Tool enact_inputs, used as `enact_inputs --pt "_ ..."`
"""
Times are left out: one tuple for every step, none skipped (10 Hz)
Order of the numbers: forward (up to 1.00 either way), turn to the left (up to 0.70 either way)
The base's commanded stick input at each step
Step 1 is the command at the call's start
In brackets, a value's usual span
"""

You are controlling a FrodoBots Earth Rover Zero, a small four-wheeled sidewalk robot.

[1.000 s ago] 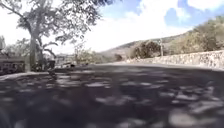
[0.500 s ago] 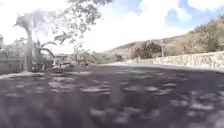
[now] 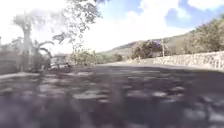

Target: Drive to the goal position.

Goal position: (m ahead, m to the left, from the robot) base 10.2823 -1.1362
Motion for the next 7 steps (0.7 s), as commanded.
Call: enact_inputs --pt "0.7 0.0" --pt "0.7 0.0" --pt "0.7 0.0" --pt "0.7 0.0" --pt "0.7 0.0" --pt "0.7 0.0" --pt "0.7 0.0"
